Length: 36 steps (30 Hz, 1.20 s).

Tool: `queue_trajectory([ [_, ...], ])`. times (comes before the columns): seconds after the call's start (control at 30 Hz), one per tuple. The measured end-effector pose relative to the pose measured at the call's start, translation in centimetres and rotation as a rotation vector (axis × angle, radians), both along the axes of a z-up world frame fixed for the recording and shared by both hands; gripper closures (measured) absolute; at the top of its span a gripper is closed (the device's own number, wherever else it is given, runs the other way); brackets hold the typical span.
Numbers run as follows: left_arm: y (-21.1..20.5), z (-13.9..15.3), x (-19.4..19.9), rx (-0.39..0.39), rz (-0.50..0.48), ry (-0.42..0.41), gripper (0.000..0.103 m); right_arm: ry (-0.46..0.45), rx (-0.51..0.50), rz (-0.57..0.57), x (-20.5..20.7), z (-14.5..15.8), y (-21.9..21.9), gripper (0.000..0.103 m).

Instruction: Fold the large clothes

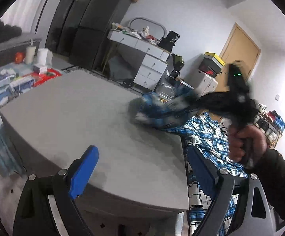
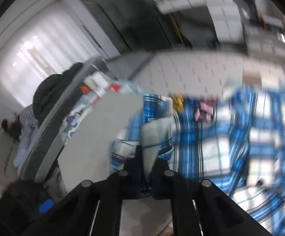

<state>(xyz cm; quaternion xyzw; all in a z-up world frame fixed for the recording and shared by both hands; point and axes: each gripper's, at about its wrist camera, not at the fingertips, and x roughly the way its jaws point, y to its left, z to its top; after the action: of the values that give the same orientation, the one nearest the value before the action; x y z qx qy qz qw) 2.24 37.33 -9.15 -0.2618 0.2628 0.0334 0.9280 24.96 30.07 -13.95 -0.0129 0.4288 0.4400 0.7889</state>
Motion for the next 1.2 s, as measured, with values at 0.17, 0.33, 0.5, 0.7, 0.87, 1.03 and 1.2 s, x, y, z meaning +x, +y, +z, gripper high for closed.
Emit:
queue_trajectory([
  [0.17, -0.6, 0.5, 1.9, -0.039, -0.021, -0.002, 0.014, -0.113, 0.153, -0.082, 0.7, 7.1, -6.2, 0.100],
  [0.33, -3.6, 2.5, 4.3, 0.005, -0.085, -0.038, 0.014, -0.183, 0.228, -0.244, 3.8, 13.2, -15.3, 0.100],
  [0.5, -7.5, 4.1, 7.6, 0.052, -0.185, -0.055, 0.014, -0.256, 0.195, -0.432, 6.4, 16.3, -26.0, 0.100],
  [0.7, -12.2, 4.4, 11.5, 0.118, -0.275, -0.013, 0.014, -0.184, 0.020, -0.652, 10.7, 10.8, -37.4, 0.100],
  [0.87, -16.1, 2.9, 15.5, 0.201, -0.363, 0.102, 0.014, 0.023, -0.141, -0.735, 14.4, 0.1, -43.1, 0.100],
  [1.03, -19.4, 1.5, 21.1, 0.284, -0.399, 0.217, 0.014, 0.179, -0.192, -0.737, 14.8, -6.5, -46.6, 0.094],
  [1.2, -23.3, -1.0, 27.4, 0.383, -0.493, 0.342, 0.014, 0.099, -0.288, -0.707, 12.7, -5.4, -48.2, 0.070],
])
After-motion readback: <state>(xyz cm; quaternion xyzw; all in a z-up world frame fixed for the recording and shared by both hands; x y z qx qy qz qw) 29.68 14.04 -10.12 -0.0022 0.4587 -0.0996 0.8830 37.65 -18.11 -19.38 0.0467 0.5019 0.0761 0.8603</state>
